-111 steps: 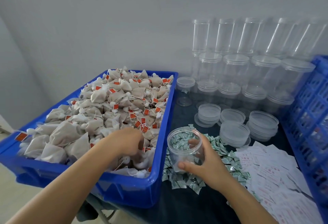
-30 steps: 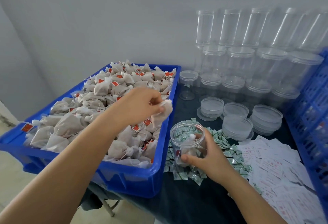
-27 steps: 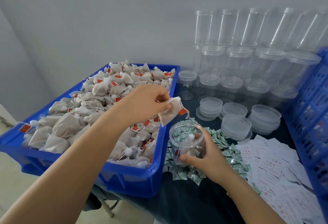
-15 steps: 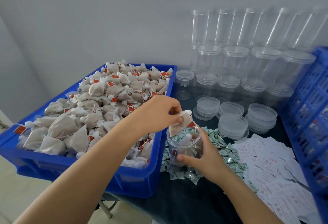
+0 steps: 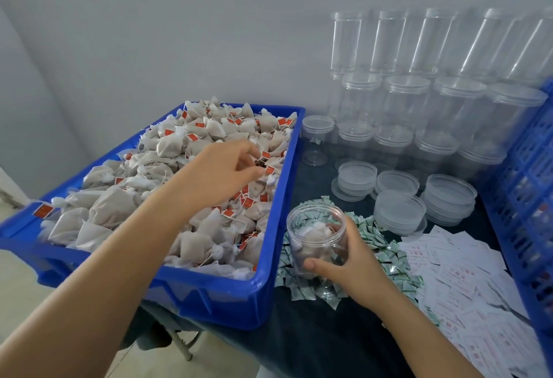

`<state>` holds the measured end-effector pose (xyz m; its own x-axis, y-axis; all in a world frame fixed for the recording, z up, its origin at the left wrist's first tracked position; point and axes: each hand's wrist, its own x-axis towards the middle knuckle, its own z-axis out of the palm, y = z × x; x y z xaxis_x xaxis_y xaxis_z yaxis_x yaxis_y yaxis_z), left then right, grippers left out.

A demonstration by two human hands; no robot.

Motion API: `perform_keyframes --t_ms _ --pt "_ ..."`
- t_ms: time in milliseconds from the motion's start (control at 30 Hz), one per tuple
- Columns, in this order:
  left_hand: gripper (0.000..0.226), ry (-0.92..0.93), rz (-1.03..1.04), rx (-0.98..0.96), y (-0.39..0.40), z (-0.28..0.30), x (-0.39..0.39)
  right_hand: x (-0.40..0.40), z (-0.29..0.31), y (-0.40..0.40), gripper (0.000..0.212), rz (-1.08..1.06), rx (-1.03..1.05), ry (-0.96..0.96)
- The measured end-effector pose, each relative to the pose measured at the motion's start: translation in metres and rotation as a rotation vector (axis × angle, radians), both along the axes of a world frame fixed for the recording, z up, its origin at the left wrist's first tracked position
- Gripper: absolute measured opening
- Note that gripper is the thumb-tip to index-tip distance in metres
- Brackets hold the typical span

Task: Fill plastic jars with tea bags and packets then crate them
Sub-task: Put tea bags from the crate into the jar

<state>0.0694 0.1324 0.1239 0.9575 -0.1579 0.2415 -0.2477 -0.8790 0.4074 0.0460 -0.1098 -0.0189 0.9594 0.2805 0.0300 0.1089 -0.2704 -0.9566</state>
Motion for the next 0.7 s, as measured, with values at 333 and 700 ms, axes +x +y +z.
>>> perform_keyframes --t_ms 333,700 --pt "0.044 0.308 0.201 0.358 0.046 -0.046 -0.017 0.003 0.004 0.006 0.122 0.002 0.004 0.007" --pt "0.021 0.302 0.233 0.529 0.029 -0.068 -0.009 -0.002 0.008 0.008 0.131 -0.007 -0.016 0.008"
